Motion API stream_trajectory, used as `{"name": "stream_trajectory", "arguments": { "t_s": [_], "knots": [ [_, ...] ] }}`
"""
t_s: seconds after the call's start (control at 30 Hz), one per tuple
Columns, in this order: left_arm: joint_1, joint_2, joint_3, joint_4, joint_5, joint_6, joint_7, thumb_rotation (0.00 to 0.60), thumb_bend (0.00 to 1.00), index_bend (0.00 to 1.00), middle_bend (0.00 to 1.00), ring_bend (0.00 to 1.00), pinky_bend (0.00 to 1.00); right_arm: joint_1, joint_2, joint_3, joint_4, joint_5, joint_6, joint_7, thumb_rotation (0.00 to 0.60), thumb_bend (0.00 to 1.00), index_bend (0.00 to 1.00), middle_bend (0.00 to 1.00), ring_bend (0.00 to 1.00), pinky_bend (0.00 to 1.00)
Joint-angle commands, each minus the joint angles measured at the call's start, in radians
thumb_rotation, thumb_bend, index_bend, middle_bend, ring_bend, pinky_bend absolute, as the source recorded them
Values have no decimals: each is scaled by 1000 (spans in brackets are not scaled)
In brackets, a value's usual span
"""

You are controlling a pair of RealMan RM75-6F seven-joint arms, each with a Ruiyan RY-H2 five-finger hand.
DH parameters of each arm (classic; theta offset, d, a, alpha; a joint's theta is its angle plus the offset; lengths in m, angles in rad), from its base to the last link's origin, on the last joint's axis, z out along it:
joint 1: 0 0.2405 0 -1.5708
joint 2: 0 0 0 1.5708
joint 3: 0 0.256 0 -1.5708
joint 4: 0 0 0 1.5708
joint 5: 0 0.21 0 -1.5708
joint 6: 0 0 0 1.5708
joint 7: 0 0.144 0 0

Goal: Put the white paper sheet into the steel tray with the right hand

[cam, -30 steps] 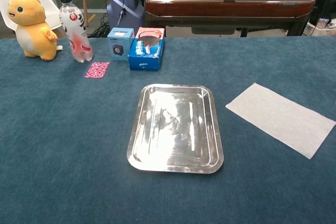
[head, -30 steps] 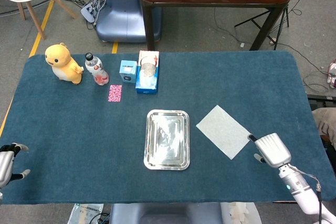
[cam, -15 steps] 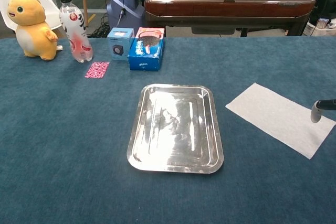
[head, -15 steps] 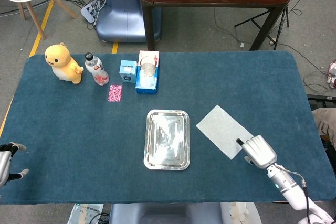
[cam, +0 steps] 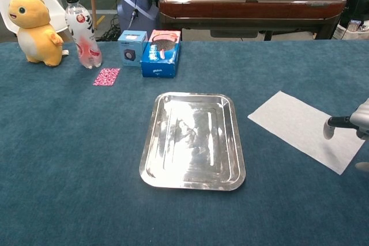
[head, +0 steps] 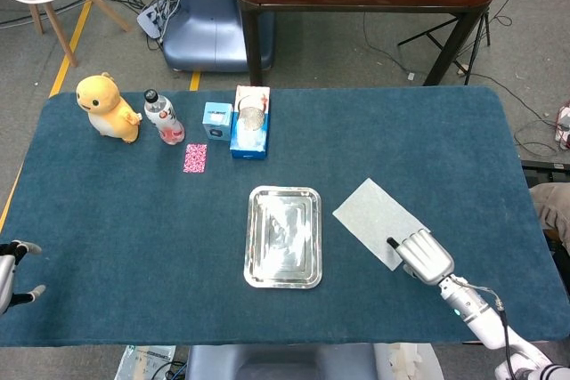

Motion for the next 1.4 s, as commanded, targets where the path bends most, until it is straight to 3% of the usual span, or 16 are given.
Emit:
{"name": "stream_trajectory", "arguments": {
  "t_s": [0.03,1.03,1.4],
  "knots": [
    [1,2,-1,-1,0,2,-1,600,74,386,352,294,420,4,-8,-5,7,0,-5,2,600,0,386,1000,1000,1000],
    [2,13,-11,-10,-3,8,-13,600,74,386,352,294,422,28,-95,-15,109,7,22,26,600,5,385,1000,1000,1000],
    [2,15,-12,-14,-2,9,-15,600,74,386,352,294,422,31,-115,-19,144,-4,63,66,600,219,386,1000,1000,1000]
  ]
}}
